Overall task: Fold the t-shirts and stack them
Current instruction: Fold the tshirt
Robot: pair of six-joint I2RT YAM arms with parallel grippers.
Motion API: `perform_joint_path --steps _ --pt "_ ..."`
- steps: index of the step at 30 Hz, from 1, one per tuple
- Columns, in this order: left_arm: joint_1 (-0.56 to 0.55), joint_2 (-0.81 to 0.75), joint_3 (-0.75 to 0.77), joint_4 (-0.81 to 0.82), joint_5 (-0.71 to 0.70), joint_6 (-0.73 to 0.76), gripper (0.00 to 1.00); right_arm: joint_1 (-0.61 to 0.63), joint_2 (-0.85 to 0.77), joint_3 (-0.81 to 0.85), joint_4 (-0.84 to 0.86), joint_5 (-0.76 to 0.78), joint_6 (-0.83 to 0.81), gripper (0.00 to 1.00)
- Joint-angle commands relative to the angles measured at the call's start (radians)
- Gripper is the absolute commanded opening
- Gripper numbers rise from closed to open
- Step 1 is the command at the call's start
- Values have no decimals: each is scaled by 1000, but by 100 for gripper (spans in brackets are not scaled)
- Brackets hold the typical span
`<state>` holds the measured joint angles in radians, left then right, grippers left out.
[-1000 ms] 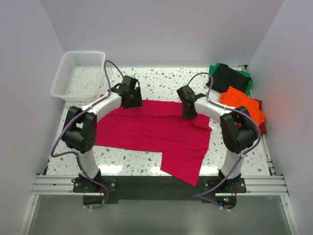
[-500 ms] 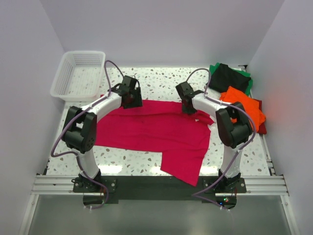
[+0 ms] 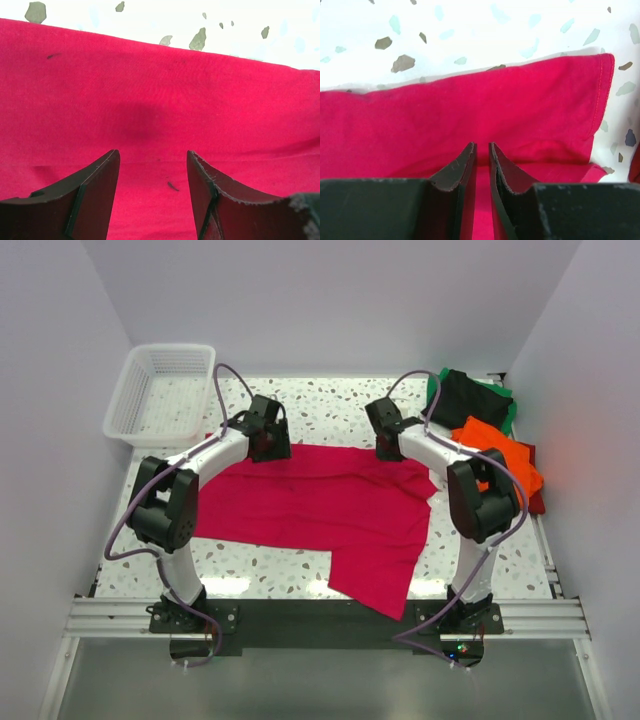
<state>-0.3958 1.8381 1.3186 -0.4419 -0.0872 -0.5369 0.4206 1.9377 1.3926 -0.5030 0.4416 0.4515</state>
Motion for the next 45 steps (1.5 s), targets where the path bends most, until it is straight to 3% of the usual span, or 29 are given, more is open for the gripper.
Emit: perform_joint_path --steps 1,9,21,34,45 --pt "-5 0 21 19 -11 18 61 3 -114 7 -43 -58 0 22" --pt "-5 4 4 26 -6 12 61 21 -250 -98 -91 -138 12 26" --pt "-5 12 -10 37 -2 2 61 104 -263 -251 -16 -112 18 28" --pt "-5 6 -19 31 -17 9 61 92 -108 -210 127 -70 -71 30" --pt "-6 19 -10 32 -19 14 61 78 -155 -185 104 -21 -96 30"
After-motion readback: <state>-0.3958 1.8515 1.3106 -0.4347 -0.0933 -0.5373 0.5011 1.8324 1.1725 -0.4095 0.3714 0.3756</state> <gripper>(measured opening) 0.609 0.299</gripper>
